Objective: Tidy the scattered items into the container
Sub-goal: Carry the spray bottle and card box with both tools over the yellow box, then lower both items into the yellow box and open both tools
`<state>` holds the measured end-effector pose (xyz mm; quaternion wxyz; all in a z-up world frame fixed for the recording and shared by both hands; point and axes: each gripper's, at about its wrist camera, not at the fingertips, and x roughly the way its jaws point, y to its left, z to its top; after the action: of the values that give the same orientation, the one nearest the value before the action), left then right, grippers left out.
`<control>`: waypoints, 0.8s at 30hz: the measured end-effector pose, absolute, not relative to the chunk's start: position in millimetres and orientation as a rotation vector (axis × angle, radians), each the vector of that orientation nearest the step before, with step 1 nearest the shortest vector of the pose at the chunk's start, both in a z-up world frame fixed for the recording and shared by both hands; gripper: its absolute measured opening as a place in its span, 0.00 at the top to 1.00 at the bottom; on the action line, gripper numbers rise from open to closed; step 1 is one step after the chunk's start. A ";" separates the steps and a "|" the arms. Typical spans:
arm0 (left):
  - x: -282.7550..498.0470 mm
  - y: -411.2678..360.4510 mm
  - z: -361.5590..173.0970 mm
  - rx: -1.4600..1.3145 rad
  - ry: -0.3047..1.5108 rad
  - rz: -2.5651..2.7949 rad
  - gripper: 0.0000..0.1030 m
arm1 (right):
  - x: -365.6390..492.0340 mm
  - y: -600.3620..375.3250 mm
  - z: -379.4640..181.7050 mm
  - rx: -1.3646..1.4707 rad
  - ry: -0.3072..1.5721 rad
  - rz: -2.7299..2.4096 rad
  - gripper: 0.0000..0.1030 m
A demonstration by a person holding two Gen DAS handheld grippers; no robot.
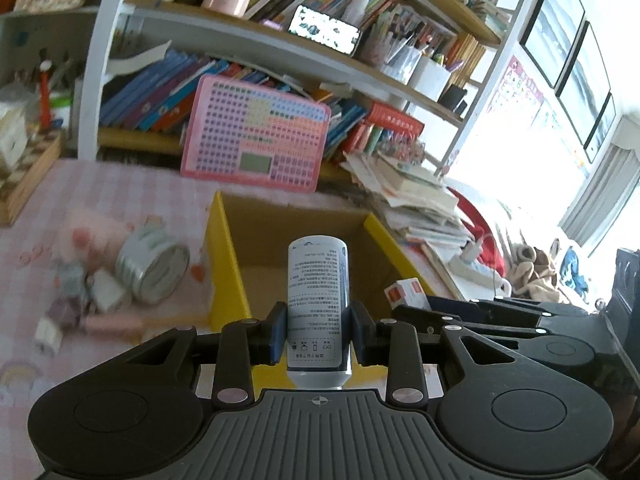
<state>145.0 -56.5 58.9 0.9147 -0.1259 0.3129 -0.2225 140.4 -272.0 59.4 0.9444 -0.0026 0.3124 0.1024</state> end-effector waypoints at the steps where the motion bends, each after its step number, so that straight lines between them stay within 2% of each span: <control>1: 150.1 -60.1 61.1 -0.254 0.637 -0.455 0.70 | 147.6 -275.6 61.0 -0.012 0.627 0.217 0.72; 7: 186.3 -83.9 68.7 -0.222 0.608 -0.436 0.70 | 190.6 -293.5 59.8 -0.051 0.614 0.269 0.72; 12: 224.4 -106.7 56.5 -0.206 0.655 -0.421 0.70 | 231.5 -301.8 47.5 -0.122 0.652 0.320 0.72; 18: 267.3 -132.0 29.5 -0.091 0.743 -0.375 0.70 | 285.2 -298.3 15.9 -0.267 0.753 0.381 0.72; 24: 306.6 -145.0 -0.7 0.006 0.860 -0.314 0.70 | 331.4 -288.7 -21.5 -0.335 0.932 0.406 0.72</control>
<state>306.6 -145.0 -0.7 0.8970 0.0027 0.4152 -0.1515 331.4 -288.7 -21.5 0.8601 -0.1595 0.4442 0.1936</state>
